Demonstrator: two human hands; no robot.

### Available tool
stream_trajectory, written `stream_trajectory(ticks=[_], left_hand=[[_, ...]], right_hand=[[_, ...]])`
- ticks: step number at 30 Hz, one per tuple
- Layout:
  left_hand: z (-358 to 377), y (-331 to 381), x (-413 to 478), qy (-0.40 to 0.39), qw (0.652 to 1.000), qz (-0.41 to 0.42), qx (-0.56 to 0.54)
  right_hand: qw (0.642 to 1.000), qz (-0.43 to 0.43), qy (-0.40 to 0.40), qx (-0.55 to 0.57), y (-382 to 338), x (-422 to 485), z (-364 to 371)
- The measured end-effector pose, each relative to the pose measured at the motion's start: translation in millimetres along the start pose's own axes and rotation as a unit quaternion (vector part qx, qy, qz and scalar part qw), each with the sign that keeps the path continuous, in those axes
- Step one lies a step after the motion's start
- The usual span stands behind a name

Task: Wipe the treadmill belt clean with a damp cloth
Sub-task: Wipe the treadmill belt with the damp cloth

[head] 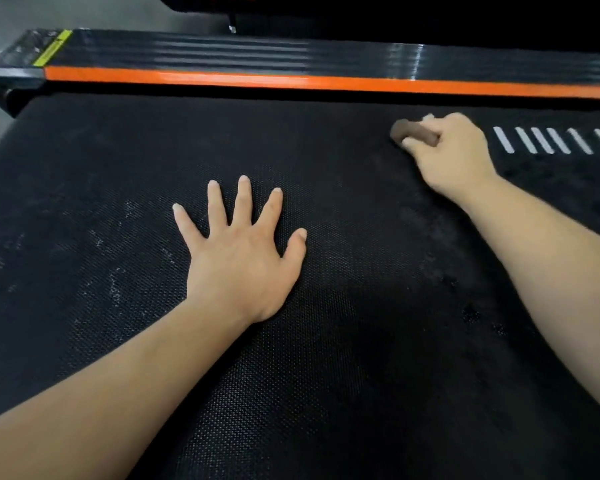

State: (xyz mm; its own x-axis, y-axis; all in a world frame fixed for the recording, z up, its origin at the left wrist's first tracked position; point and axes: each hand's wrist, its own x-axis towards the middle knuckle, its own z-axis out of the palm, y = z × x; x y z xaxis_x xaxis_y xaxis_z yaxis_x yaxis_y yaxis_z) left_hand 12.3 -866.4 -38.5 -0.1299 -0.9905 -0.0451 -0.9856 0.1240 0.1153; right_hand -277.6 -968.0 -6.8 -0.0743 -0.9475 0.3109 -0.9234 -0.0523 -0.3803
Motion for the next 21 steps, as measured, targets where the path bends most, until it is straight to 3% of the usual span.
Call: stream_trajectory(ticks=[2, 5, 7, 11, 17, 21], left_hand=[[0, 0, 0, 0.0, 1.0, -0.002, 0.001], [0, 1, 1, -0.004, 1.0, -0.003, 0.0], [0, 0, 1, -0.003, 1.0, -0.004, -0.001], [1, 0, 0, -0.001, 1.0, -0.003, -0.003], [1, -1, 1, 0.003, 1.0, -0.005, 0.001], [0, 0, 1, -0.002, 1.0, -0.009, 0.0]], right_hand=[[1.0, 0.002, 0.023, 0.017, -1, -5, 7], [0.99, -0.119, -0.056, 0.046, -27, -54, 11], [0.985, -0.154, -0.073, 0.031, -24, -60, 1], [1.0, -0.005, -0.002, -0.003, 7, -23, -3], [0.984, -0.147, -0.089, 0.055, -33, -113, -16], [0.999, -0.027, -0.017, -0.013, 0, -82, -19]])
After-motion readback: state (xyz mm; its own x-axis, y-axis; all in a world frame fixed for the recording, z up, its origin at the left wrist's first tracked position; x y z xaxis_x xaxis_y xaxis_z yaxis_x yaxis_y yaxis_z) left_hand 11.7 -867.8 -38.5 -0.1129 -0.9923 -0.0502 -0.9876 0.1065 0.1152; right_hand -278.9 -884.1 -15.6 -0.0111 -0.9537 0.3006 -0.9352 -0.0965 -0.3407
